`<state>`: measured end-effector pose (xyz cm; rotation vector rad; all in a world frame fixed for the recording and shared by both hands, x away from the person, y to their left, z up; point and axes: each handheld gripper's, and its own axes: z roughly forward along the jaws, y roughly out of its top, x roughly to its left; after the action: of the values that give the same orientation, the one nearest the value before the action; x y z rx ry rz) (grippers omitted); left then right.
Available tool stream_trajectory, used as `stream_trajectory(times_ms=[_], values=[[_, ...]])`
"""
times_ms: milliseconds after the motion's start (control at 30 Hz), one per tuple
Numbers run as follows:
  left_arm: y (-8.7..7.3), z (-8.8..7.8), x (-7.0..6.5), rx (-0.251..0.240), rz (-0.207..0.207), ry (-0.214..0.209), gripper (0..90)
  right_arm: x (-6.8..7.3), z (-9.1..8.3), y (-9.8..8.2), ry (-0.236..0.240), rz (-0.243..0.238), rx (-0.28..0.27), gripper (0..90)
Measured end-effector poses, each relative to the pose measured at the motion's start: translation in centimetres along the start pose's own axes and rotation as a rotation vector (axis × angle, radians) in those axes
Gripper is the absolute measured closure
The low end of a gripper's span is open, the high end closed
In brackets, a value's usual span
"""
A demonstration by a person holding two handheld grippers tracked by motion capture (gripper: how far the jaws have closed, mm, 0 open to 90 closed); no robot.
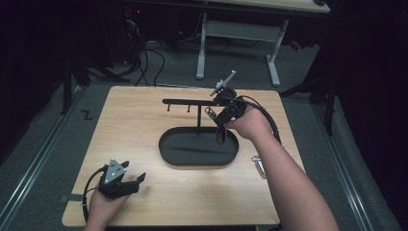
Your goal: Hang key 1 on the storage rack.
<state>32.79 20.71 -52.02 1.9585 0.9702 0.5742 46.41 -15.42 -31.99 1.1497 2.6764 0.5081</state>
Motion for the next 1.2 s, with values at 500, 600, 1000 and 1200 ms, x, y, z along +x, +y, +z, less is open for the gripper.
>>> stream_trajectory(times_ms=[500,600,1000,1200], values=[[0.0,0.1,0.0,0.003,0.001,-0.007,23.6,-0.3,2.3,0.4,-0.042,0.031,0.006,80.4],[0.0,0.0,0.0,0.001,-0.001,-0.006,23.6,-0.4,2.9,0.5,-0.056,0.042,0.017,80.2],[-0.1,0.1,0.1,0.002,-0.002,-0.003,23.6,-0.3,3.0,0.3,-0.069,0.057,0.005,75.7],[0.0,0.2,0.0,0.009,0.004,-0.004,23.6,-0.3,2.4,-0.8,-0.066,0.056,-0.010,73.4]])
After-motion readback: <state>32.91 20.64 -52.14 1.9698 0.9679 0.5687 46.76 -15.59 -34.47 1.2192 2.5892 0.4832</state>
